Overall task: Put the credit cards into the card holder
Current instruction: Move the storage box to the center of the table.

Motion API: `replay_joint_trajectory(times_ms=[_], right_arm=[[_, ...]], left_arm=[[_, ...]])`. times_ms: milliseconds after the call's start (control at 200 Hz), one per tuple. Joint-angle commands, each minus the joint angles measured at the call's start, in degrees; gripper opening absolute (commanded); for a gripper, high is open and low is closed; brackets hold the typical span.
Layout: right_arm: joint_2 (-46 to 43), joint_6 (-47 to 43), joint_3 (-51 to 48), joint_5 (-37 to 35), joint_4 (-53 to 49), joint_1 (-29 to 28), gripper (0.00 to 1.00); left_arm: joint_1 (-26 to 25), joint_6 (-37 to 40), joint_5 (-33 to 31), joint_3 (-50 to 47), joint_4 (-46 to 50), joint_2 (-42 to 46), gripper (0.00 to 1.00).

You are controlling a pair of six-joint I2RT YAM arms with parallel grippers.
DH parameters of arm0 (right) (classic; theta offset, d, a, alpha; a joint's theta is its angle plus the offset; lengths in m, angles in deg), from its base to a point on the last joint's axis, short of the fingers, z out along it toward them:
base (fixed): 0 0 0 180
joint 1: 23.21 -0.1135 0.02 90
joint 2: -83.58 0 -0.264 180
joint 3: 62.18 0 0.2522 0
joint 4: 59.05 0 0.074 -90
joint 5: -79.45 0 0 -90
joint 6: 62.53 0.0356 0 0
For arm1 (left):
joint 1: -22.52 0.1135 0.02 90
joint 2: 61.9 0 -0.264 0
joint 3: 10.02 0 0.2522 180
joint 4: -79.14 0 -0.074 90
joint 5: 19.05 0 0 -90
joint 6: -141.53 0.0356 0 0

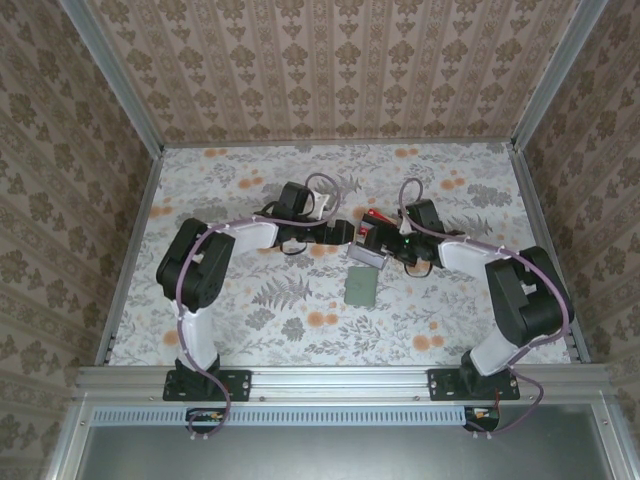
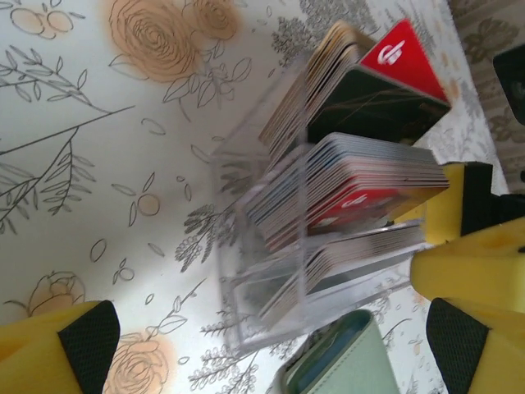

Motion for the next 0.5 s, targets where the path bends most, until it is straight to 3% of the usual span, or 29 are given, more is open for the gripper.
replay_joint_trajectory(times_ms=[0, 285, 495], right_arm=[[3.0, -3.8, 5.4, -1.4, 1.0, -0.4, 0.89], [11.9, -6.0, 13.2, 2.6, 0.1, -0.4, 0.88], [6.4, -12.2, 15.1, -3.6, -11.5, -0.6, 0.89]], left_arm=[[0.3, -3.6, 2.0, -0.6, -5.2, 0.5, 1.0], [2.0, -4.2, -0.9, -3.8, -5.2, 3.7, 1.0], [9.2, -6.0, -3.9, -11.3, -6.7, 10.3, 1.0]])
